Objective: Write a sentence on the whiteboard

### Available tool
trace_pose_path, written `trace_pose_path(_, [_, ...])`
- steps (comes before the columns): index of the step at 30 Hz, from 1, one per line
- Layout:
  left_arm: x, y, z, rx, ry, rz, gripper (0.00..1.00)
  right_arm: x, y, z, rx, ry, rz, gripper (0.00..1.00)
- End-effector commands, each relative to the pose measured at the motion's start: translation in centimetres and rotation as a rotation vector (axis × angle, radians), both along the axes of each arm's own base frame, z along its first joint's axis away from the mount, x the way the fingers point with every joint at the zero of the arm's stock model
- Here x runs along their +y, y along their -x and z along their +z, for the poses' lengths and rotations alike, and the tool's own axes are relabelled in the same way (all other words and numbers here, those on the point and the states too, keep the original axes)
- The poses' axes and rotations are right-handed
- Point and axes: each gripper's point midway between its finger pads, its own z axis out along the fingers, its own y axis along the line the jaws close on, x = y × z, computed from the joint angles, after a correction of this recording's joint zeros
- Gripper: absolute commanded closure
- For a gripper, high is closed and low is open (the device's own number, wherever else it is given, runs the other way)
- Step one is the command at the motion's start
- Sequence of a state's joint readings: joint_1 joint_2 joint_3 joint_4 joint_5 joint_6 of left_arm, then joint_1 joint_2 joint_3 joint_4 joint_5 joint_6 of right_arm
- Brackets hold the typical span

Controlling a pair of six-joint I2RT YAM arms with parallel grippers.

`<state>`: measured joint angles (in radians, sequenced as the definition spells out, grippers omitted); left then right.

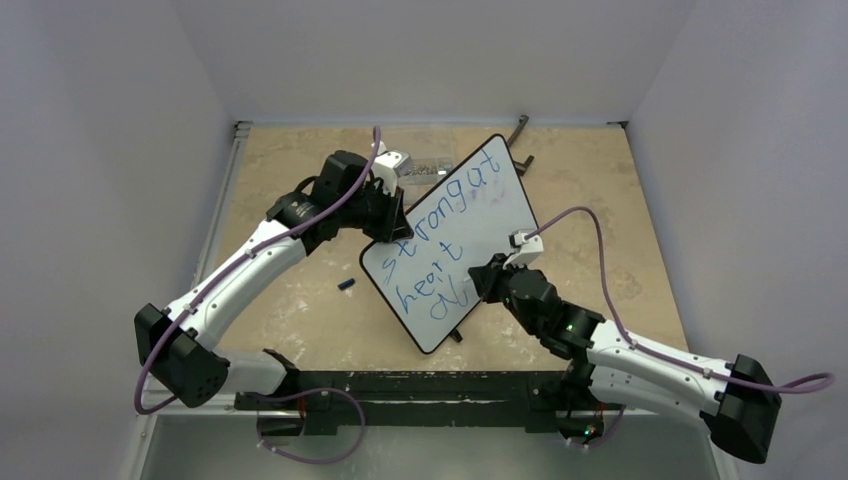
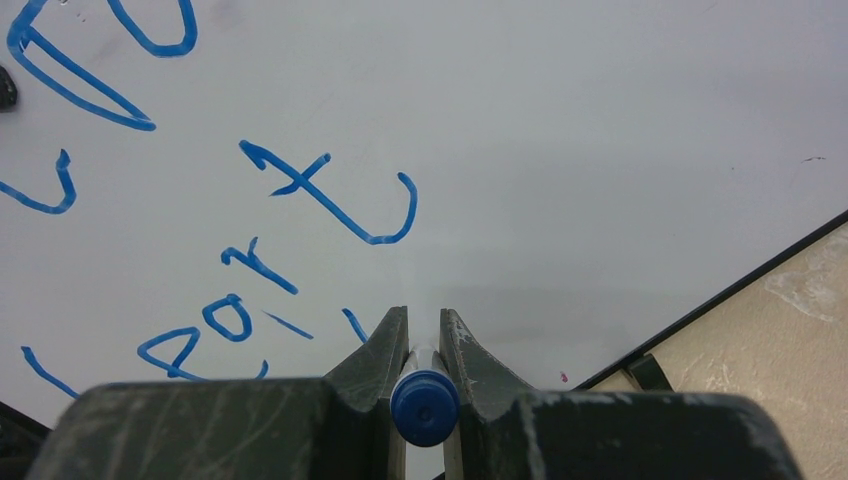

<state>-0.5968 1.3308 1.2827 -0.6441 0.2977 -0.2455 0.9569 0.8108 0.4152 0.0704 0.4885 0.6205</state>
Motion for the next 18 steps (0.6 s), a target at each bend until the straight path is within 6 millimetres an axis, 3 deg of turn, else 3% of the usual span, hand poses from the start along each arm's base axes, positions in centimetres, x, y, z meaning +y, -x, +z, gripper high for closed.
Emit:
trace_pose_path(1, [5.73,-1.61,-4.04,-0.043,-0.318,0.110,1.00,0.39,-0.92,2.25,-0.061,-0.040,-0.018,1.00])
trace_pose_path(18, [5.76,-1.61,-4.10,-0.041,-0.320,0.111,1.00,0.25,-0.75,2.20,-0.066,-0.051,-0.015,1.00])
